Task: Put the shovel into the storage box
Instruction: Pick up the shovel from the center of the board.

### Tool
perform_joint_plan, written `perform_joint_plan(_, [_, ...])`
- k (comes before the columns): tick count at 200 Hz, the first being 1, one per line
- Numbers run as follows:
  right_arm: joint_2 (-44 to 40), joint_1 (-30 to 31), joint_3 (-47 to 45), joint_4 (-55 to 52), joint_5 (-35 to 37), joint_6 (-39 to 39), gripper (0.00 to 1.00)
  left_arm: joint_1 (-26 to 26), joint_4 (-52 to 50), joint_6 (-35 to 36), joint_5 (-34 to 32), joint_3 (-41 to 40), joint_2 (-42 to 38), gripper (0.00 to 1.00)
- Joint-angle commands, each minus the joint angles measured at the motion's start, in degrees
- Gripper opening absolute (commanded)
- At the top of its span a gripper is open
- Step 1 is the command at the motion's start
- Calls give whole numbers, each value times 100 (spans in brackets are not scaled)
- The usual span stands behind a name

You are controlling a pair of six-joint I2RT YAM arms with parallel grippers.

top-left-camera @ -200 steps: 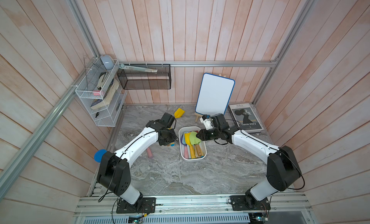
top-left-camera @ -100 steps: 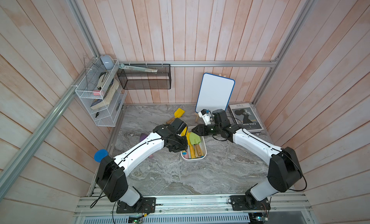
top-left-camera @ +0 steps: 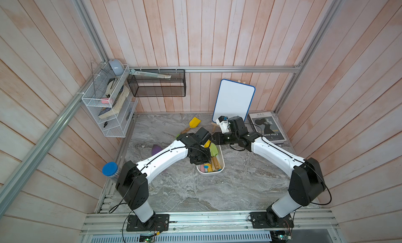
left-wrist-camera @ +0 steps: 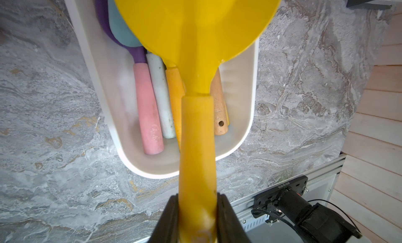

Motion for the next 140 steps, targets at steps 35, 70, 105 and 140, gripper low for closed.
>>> perform_joint_plan(35, [329,124,279,-335,486,-43,35,-57,-72,58,-164,246,67,18])
perform_joint_plan(70, [429,143,309,-335,546,-9,29,-66,-86,58,-181,245,76,18])
perform_joint_plan(105, [508,159,319,-303,576,20,24,-67,-99,58,-190,262,75,18])
perform_joint_plan(140, [584,187,350,-285,567,38,22,-74,-98,58,-202,256,94,18])
